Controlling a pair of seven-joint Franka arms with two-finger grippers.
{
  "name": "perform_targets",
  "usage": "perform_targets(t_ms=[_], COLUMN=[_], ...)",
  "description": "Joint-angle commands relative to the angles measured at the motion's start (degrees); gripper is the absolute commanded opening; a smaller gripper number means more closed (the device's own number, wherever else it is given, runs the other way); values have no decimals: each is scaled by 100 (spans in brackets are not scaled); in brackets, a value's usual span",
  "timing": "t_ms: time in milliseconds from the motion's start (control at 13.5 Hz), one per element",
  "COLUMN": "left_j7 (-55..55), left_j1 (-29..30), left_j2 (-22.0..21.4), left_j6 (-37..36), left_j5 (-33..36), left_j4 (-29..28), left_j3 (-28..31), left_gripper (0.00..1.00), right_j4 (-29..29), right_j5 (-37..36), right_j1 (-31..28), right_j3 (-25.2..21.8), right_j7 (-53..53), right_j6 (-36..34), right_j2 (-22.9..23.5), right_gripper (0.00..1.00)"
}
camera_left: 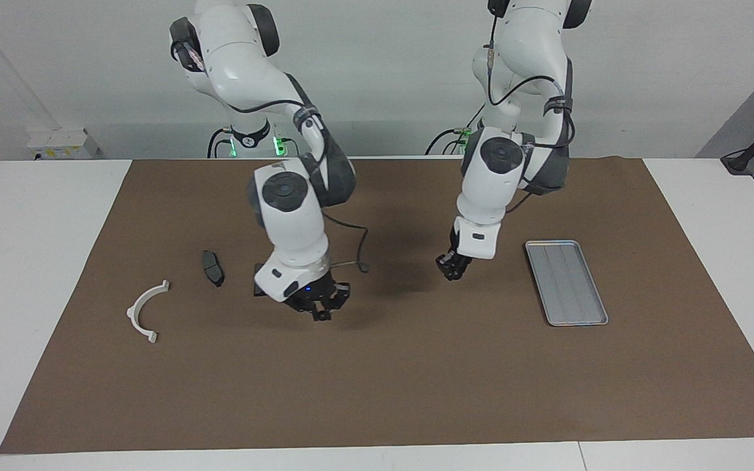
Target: Place bearing gear from tray to pile
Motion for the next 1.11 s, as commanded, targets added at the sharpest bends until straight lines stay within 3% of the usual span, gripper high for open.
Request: perform_targets(t_ms=[0, 296, 444, 814, 1036], left_j7=[-685, -1022, -1048, -1048, -1039], left_j1=[-606, -1065, -1204, -1214, -1179], left_j2=[558, 1534, 1904, 1906, 1897], left_j6=[-349, -341, -377, -289, -104], left_j5=[13, 13, 22, 84, 84], left_j4=[818, 1742, 1911, 1797, 1692], left_j3=[127, 144, 171, 171, 171], left_gripper=[0, 0, 0, 0, 0], right_j4=[-77, -138, -532, -1947, -2265], right_j5=[-18, -9, 9, 17, 17], right_j1=[-927, -2001, -2196, -2179, -2188], right_j3=[125, 125, 125, 125, 125], right_j7=[-1491, -2578, -2815, -2763, -2772], right_j6=[-375, -1078, -1071, -18, 352], right_j2=[-279, -428, -612, -1105, -1114], right_gripper=[0, 0, 0, 0, 0])
